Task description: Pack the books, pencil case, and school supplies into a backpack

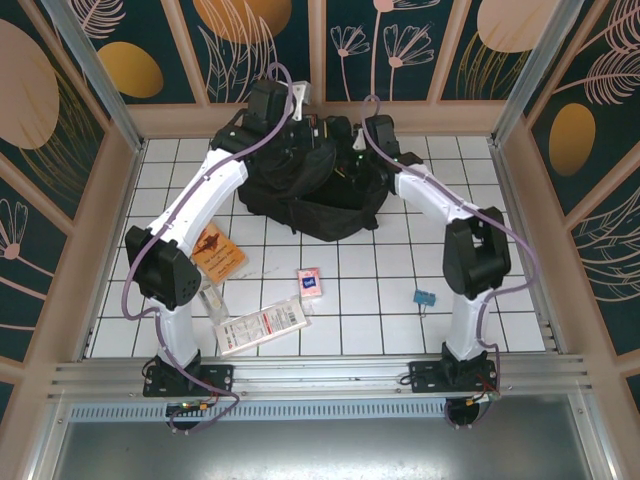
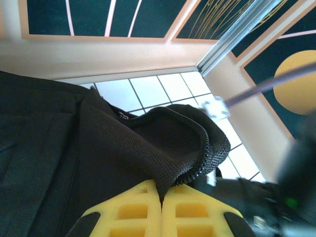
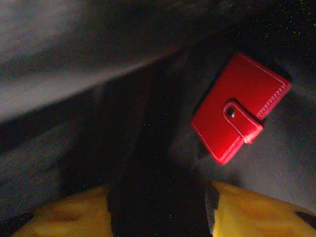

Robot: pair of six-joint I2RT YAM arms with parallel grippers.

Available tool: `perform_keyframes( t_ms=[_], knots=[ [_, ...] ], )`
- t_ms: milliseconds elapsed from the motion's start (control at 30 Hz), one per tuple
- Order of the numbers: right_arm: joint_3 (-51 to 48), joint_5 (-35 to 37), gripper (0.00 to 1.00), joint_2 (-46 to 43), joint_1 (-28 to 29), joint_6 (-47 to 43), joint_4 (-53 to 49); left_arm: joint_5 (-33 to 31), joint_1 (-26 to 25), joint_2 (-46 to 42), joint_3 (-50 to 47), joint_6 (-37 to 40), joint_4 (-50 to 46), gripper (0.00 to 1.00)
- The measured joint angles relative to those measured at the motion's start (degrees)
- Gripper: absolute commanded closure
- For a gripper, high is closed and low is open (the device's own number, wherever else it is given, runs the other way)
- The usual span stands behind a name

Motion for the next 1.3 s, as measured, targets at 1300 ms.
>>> perform_keyframes(
  t_ms=[1300],
  knots=[
    [-54.5,20.6,0.36,-66.6,-2.8,37.4,-49.0,5.4,0.1,0.0,-13.3,0.1,12.2,1.0]
  ],
)
